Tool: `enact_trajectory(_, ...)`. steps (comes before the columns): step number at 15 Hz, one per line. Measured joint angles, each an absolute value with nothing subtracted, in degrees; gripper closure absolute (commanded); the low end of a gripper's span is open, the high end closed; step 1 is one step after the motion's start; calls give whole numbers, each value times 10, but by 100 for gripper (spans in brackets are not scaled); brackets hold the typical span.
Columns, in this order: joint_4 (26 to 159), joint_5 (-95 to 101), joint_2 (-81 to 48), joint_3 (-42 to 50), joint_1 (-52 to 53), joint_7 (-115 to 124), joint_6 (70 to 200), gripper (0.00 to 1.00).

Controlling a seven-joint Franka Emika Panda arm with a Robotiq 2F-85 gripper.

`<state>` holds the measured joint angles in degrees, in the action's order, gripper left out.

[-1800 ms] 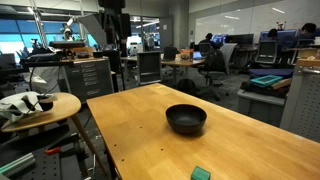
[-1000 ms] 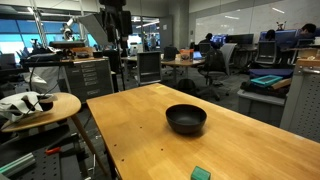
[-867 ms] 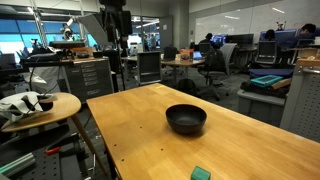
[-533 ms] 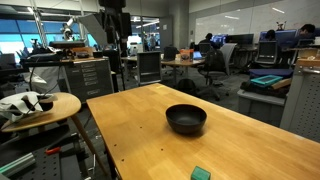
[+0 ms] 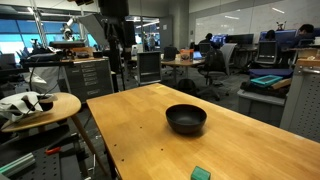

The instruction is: Place the green block inside the black bowl

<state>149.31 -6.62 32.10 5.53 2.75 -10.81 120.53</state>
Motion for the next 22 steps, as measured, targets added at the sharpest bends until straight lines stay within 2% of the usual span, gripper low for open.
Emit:
enact_trajectory(8,1536,7,281,74,-25,-129,1302,0)
enact_trajectory(22,1562,42,110,133,-62,-229,1538,0)
